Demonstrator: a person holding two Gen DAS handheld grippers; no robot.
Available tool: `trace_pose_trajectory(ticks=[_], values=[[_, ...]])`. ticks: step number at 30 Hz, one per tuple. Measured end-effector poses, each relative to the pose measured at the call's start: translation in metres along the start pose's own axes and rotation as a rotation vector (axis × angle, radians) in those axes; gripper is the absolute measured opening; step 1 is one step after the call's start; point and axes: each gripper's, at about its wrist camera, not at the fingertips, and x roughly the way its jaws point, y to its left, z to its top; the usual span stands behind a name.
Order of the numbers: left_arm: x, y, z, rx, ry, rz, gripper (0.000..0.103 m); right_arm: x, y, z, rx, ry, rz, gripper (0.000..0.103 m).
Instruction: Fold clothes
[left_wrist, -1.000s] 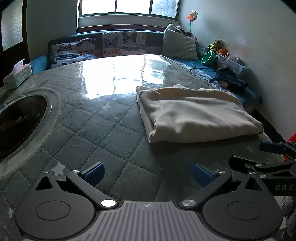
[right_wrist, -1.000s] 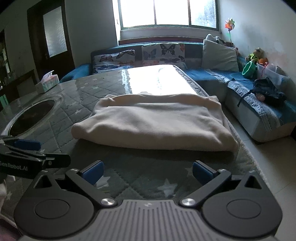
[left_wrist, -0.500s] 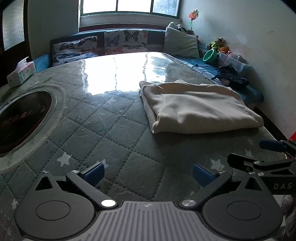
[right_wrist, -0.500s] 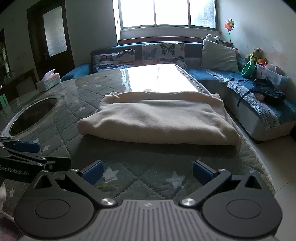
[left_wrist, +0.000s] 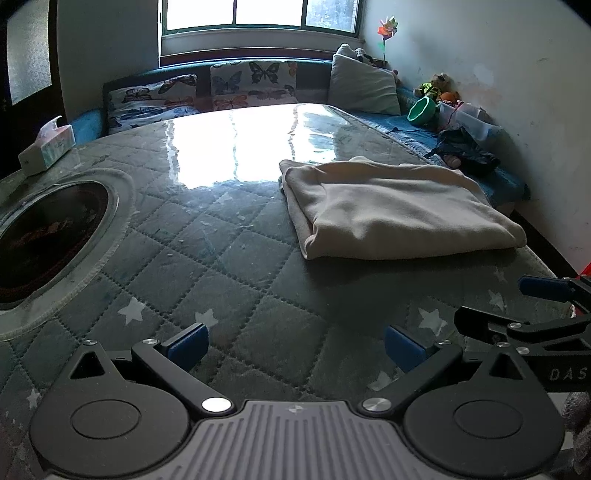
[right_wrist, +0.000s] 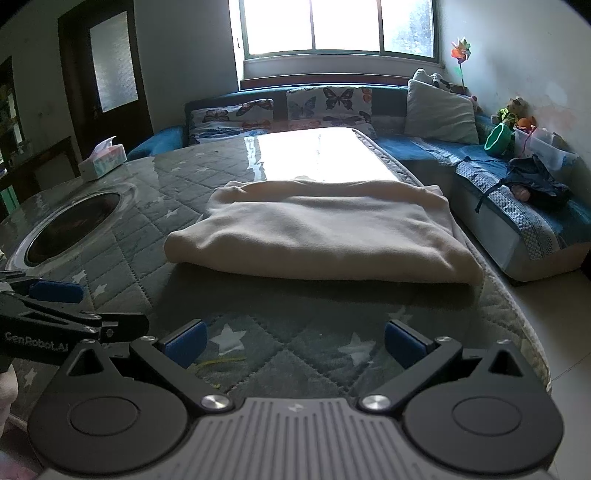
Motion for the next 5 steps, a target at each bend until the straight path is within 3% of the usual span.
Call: trace_pose_trajectory(ticks=[5], values=[[-0.0008, 0.0015, 0.0002, -0.007, 0.001, 0.009, 0.103, 0.0001, 0.0026, 0.0002, -0.005, 0.002, 0.007, 0.103]])
